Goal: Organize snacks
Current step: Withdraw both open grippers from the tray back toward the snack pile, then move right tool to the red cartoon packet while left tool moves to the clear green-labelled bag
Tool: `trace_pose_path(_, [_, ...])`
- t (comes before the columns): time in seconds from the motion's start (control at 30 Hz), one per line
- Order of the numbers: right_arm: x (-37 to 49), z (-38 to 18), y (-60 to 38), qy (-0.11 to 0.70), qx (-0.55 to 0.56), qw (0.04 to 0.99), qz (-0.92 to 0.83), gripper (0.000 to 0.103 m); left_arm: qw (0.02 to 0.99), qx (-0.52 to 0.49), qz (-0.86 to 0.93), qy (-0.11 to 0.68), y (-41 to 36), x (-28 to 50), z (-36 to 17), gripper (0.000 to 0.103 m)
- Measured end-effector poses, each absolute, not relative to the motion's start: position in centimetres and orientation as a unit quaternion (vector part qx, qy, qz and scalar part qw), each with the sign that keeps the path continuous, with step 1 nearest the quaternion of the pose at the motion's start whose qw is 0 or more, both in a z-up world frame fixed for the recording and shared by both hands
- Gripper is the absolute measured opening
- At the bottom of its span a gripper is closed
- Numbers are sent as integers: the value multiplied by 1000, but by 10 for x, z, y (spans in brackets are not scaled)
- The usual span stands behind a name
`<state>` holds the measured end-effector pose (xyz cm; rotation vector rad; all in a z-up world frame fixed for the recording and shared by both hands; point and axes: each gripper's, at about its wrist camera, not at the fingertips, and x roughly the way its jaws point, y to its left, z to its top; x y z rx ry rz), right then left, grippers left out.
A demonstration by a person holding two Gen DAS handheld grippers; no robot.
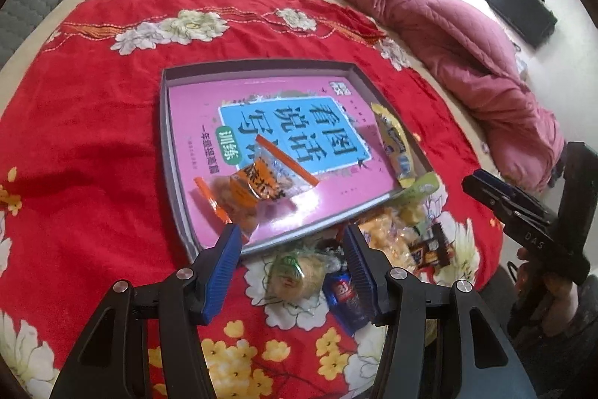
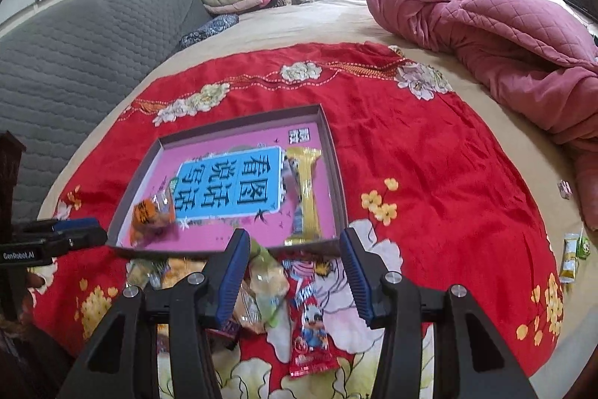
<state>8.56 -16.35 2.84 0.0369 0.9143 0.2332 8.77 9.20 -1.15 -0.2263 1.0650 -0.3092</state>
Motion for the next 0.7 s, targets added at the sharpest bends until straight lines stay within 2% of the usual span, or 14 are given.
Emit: trace_pose_path(0.7, [67, 7, -166, 472, 23, 873, 119, 50, 812, -60, -192, 548, 80, 77, -39, 58])
